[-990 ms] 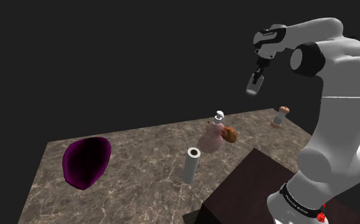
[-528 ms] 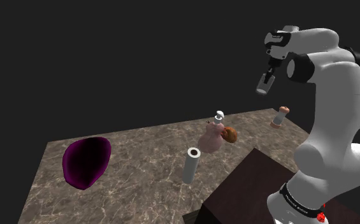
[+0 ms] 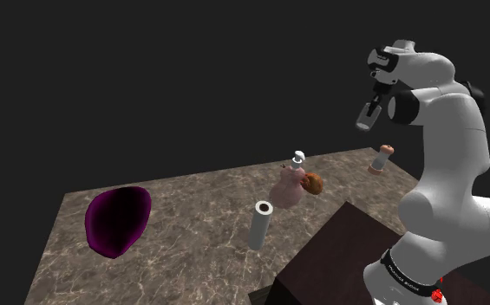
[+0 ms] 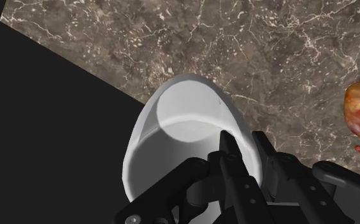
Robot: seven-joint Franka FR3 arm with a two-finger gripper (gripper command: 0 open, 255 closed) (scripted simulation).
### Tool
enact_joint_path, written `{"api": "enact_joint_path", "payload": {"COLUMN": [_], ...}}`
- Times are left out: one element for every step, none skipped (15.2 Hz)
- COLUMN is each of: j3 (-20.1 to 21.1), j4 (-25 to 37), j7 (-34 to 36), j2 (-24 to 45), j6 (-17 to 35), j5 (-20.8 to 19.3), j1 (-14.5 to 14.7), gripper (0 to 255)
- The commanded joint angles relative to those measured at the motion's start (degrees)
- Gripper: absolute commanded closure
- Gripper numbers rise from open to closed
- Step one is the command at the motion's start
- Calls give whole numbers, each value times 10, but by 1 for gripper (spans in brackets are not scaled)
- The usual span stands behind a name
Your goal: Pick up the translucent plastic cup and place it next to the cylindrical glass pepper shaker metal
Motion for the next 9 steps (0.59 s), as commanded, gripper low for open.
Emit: {"api": "enact_joint_path", "payload": {"j3": [-2, -2, -2, -2, -2, -2, -2, -2, -2], "j4": [-36, -47, -57, -67, -76, -85, -93, -101, -108], "j7": [-4, -5, -6, -7, -8, -9, -10, -11, -12], "j2": [-11, -13, -14, -15, -16, -16, -16, -16, -16], "j6": [24, 33, 41, 50, 58, 66, 74, 81, 89], "j5": [-1, -1, -1, -1, -1, 0, 0, 0, 1], "j1": [7, 10, 12, 13, 15, 16, 18, 19, 20], "gripper": [255, 255, 255, 255, 255, 255, 255, 255, 255]}}
